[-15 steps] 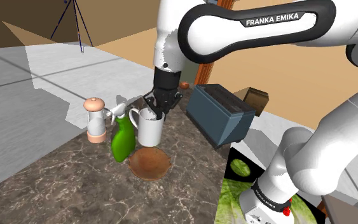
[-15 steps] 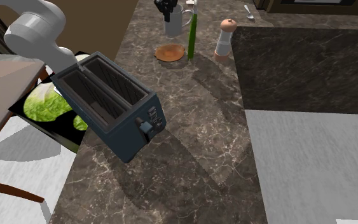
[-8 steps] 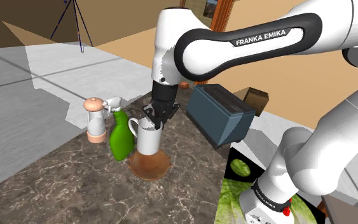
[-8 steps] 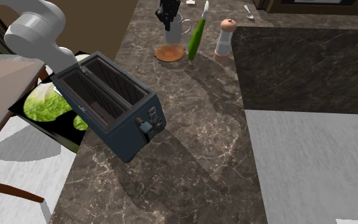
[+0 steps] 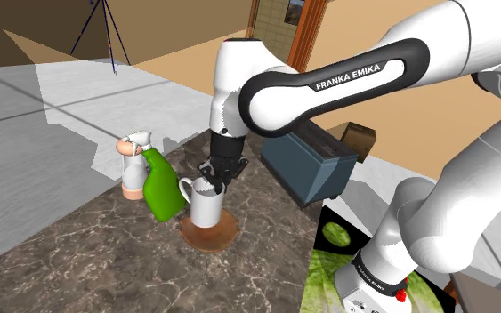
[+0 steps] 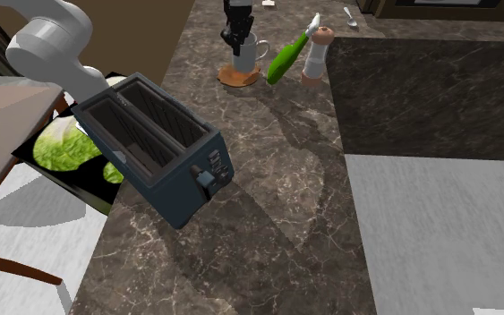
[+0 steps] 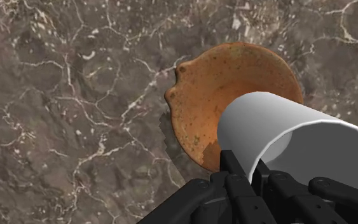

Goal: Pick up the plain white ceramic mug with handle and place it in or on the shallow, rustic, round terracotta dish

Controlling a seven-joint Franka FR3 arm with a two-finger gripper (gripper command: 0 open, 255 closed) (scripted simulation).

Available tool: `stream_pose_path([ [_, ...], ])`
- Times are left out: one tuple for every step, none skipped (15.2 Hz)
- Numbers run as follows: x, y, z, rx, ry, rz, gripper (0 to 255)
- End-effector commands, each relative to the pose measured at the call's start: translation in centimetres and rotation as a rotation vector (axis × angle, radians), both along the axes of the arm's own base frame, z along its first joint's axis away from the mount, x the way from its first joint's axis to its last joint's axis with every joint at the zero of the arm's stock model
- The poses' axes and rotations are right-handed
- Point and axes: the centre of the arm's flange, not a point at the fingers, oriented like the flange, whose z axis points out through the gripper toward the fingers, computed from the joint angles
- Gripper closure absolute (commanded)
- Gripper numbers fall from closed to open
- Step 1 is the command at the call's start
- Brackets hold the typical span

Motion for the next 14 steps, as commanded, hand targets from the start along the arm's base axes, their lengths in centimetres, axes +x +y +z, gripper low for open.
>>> stream_pose_path([
  [-0.02,0.01,-1.10,0.000,-0.001,0.000,255],
  [-0.02,0.01,-1.63,0.000,-0.001,0.000,255],
  [-0.02,0.00,-1.75,0.000,-0.001,0.000,255],
  [-0.02,0.01,-1.75,0.000,-0.001,0.000,255],
  [-0.02,0.01,-1.75,0.000,-0.001,0.000,255],
  [-0.02,0.01,-1.75,0.000,-0.001,0.000,255],
  [-0.02,0.01,-1.75,0.000,-0.001,0.000,255],
  [-0.02,0.01,-1.75,0.000,-0.001,0.000,255],
  [-0.02,0.01,-1.75,0.000,-0.001,0.000,255],
  [-0.02,0.01,-1.75,0.000,-0.001,0.000,255],
  [-0.02,0.01,-1.75,0.000,-0.001,0.000,0],
  [-0.02,0.01,-1.75,0.000,-0.001,0.000,0],
  [-0.02,0.01,-1.75,0.000,-0.001,0.000,0],
  [-0.02,0.01,-1.75,0.000,-0.001,0.000,0],
])
